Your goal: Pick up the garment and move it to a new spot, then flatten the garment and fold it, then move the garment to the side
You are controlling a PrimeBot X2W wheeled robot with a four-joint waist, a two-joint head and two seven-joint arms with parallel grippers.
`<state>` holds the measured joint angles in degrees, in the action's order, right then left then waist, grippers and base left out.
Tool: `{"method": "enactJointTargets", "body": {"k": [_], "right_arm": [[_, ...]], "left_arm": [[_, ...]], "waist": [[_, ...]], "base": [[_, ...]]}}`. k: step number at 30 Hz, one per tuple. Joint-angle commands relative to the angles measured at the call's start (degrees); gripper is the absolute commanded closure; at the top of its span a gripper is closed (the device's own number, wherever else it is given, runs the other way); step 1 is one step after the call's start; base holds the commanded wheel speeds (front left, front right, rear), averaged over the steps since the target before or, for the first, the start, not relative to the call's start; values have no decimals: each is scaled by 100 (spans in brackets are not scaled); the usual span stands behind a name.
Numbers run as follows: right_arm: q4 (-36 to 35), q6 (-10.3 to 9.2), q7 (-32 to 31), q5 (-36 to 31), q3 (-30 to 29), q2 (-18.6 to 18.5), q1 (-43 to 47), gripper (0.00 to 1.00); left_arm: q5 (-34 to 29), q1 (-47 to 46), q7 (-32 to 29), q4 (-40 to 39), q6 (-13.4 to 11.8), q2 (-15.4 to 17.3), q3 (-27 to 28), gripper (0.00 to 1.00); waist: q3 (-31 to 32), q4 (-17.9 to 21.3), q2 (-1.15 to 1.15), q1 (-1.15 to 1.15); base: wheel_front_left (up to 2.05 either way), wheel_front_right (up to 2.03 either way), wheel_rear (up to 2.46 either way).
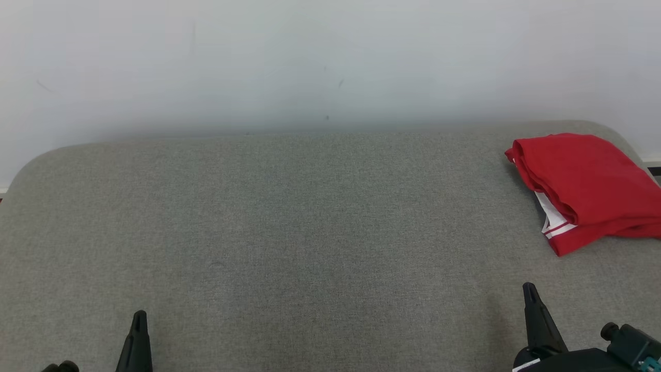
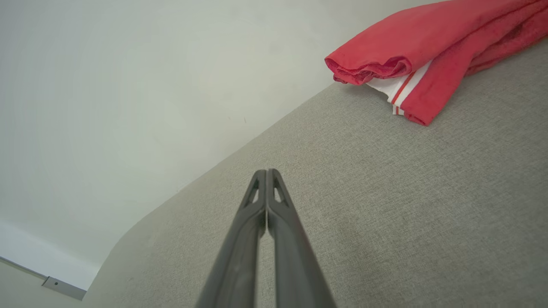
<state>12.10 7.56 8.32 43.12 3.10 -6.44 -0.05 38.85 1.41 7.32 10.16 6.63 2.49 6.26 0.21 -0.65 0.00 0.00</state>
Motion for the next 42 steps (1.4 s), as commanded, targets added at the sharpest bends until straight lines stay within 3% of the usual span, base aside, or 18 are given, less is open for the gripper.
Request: {"method": "enactJointTargets", "body": {"k": [1, 42], "right_arm": [[-57, -3, -34, 194, -42, -2, -134, 100], [75, -8, -687, 2843, -384, 78, -407, 100]], "left_arm": [[194, -150, -44, -50, 34, 30, 10, 100], [2931, -524, -768, 196, 66, 43, 29, 100]], "waist": [[0, 1, 0, 0], [-12, 28, 0, 0]], "base": [[0, 0, 0], [0, 0, 0]]}}
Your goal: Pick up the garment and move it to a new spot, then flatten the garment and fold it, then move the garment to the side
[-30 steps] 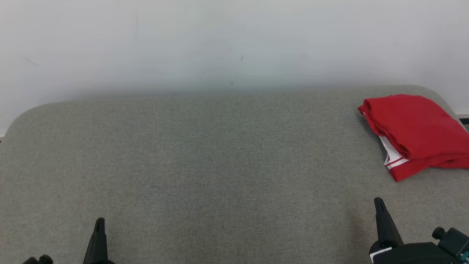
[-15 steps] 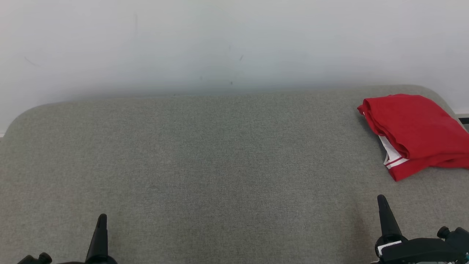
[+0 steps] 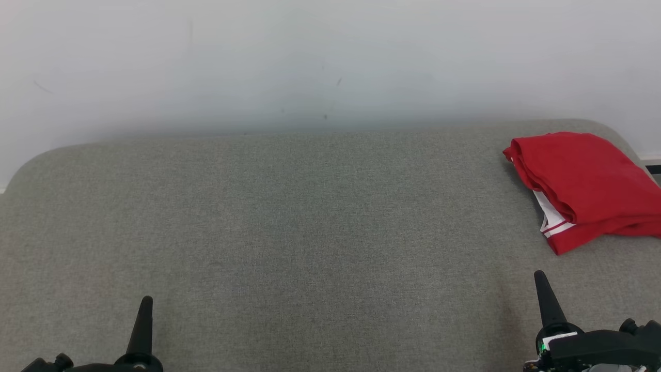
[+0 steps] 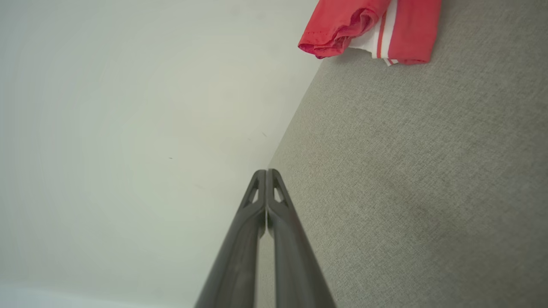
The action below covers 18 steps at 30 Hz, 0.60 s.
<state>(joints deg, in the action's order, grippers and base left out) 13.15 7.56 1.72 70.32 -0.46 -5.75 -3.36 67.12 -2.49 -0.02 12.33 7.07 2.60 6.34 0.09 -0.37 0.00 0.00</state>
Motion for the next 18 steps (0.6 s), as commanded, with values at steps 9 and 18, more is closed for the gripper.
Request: {"method": "enactJointTargets", "body": {"k": [9, 18], "right_arm": [[-6, -9, -149, 582, -97, 28, -136, 100], [17, -9, -269, 1014, -162, 50, -169, 100]], "left_arm": [[603, -199, -163, 20, 31, 33, 24, 100], [1054, -254, -285, 65, 39, 36, 28, 100]], "waist": [[-3, 7, 0, 0], [-5, 13, 0, 0]], "base": [[0, 0, 0], [0, 0, 0]]}}
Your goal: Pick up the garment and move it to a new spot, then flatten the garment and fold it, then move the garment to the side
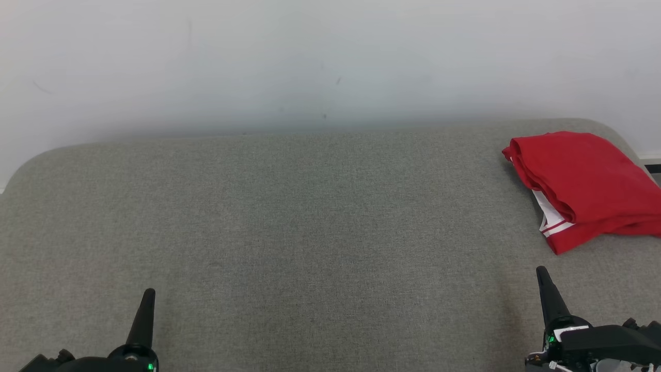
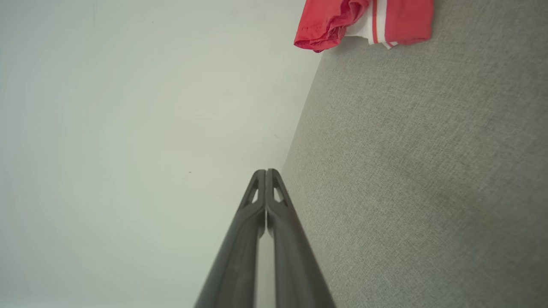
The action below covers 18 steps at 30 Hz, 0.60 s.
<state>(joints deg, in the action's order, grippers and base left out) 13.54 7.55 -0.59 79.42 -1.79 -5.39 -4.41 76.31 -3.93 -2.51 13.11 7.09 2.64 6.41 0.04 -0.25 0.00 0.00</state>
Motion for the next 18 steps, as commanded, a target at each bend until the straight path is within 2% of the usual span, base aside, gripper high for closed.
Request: {"method": "enactJointTargets", "body": {"k": [1, 18], "right_arm": [[-20, -8, -46, 154, -37, 16, -68, 100], [19, -10, -240, 834, -146, 50, -151, 100]], "left_arm": [[168, -110, -52, -8, 38, 32, 22, 100], [890, -202, -237, 59, 49, 35, 26, 100]], "waist": [[-1, 1, 0, 0], [-5, 12, 0, 0]], "base": [[0, 0, 0], [0, 0, 0]]}}
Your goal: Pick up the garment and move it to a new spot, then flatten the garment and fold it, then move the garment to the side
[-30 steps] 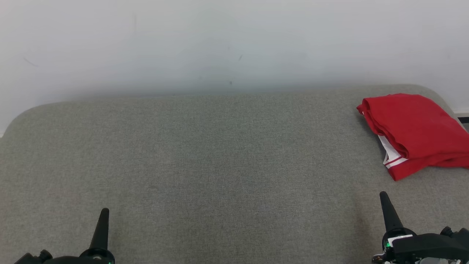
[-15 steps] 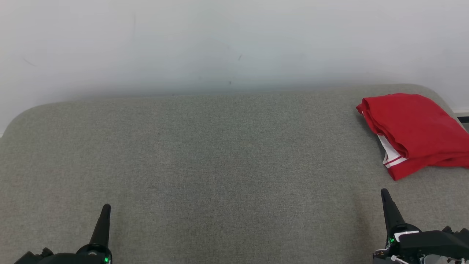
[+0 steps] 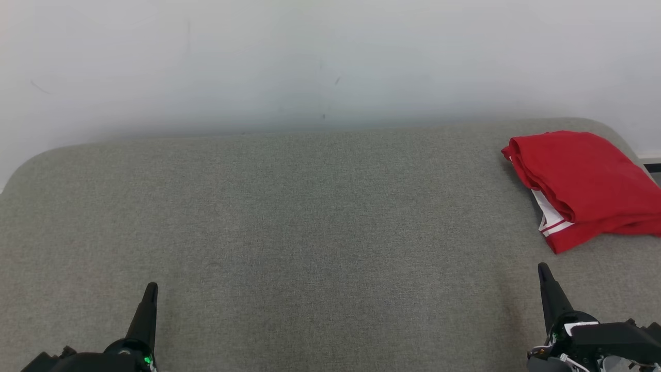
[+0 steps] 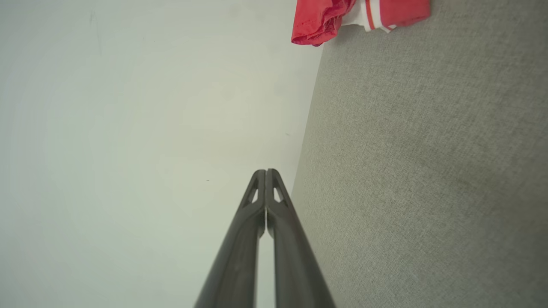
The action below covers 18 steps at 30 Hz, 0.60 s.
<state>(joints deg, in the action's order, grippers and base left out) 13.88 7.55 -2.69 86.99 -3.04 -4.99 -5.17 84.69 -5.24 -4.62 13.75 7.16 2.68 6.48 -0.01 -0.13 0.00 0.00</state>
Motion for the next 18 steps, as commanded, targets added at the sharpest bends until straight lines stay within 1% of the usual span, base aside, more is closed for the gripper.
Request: {"method": "enactJointTargets", "body": {"k": [1, 18], "right_arm": [[-10, -10, -43, 163, -32, 15, -77, 100], [34, -12, -228, 765, -137, 52, -144, 100]], "left_arm": [[145, -80, -47, 4, 45, 32, 20, 100], [794, -171, -223, 71, 41, 35, 25, 100]], "waist": [[-1, 1, 0, 0], [-5, 13, 0, 0]], "base": [[0, 0, 0], [0, 0, 0]]}}
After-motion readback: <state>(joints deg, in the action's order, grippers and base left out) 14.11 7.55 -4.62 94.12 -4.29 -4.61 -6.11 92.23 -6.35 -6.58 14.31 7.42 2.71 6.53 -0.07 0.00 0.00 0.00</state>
